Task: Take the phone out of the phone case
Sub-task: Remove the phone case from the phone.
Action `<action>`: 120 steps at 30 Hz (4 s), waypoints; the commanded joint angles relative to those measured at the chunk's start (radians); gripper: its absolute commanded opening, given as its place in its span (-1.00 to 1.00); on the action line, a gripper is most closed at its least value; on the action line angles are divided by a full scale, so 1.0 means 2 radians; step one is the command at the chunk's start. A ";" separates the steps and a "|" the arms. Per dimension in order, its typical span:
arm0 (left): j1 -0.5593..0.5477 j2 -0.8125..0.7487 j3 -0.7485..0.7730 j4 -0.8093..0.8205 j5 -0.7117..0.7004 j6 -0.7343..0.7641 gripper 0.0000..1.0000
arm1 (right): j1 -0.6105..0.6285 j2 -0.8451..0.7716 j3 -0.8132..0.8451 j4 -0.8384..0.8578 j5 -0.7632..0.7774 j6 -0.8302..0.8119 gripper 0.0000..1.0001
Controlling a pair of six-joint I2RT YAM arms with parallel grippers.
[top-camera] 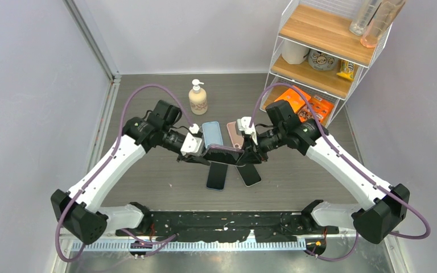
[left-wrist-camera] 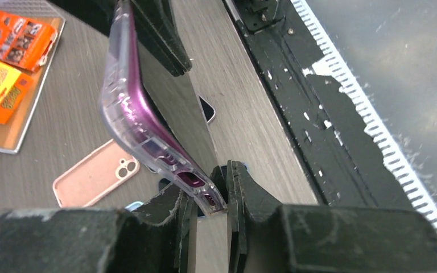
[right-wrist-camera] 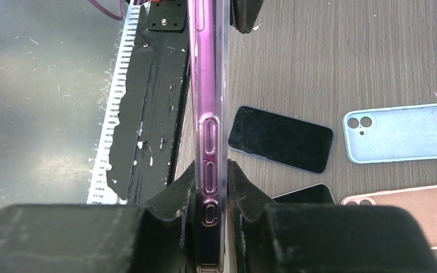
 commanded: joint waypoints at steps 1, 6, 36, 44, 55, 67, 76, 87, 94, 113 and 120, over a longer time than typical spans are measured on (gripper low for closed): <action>-0.021 0.028 0.053 -0.139 -0.019 0.249 -1.00 | -0.002 0.007 0.013 0.013 -0.055 0.011 -0.89; -0.041 0.060 0.115 -0.167 -0.052 0.319 -1.00 | 0.009 0.011 0.008 0.007 -0.061 0.004 -0.89; -0.069 -0.017 0.100 -0.120 -0.186 0.088 0.51 | 0.034 -0.016 0.008 0.032 0.045 0.035 -0.89; -0.036 -0.025 0.120 -0.002 -0.124 -0.149 0.52 | 0.034 -0.014 0.003 0.035 0.049 0.029 -0.89; -0.030 0.014 0.096 0.127 -0.054 -0.454 -0.22 | 0.034 -0.016 -0.005 0.042 0.048 0.031 -0.89; -0.030 0.015 0.055 0.147 -0.046 -0.505 -0.57 | 0.034 -0.016 -0.010 0.046 0.055 0.032 -0.90; -0.024 0.040 0.047 0.170 -0.013 -0.556 -1.00 | 0.041 -0.017 -0.017 0.052 0.075 0.028 -0.90; 0.011 0.094 0.008 0.321 0.073 -0.750 -1.00 | 0.061 -0.040 -0.023 0.072 0.139 0.021 -0.89; 0.011 0.110 -0.035 0.451 0.103 -0.866 -1.00 | 0.070 -0.056 -0.019 0.086 0.176 0.015 -0.89; -0.003 0.185 -0.093 0.756 0.131 -1.130 -1.00 | 0.110 -0.059 -0.007 0.082 0.231 -0.019 -0.90; -0.014 0.198 -0.101 0.764 0.127 -1.139 -1.00 | 0.116 -0.058 0.008 0.079 0.240 -0.022 -0.89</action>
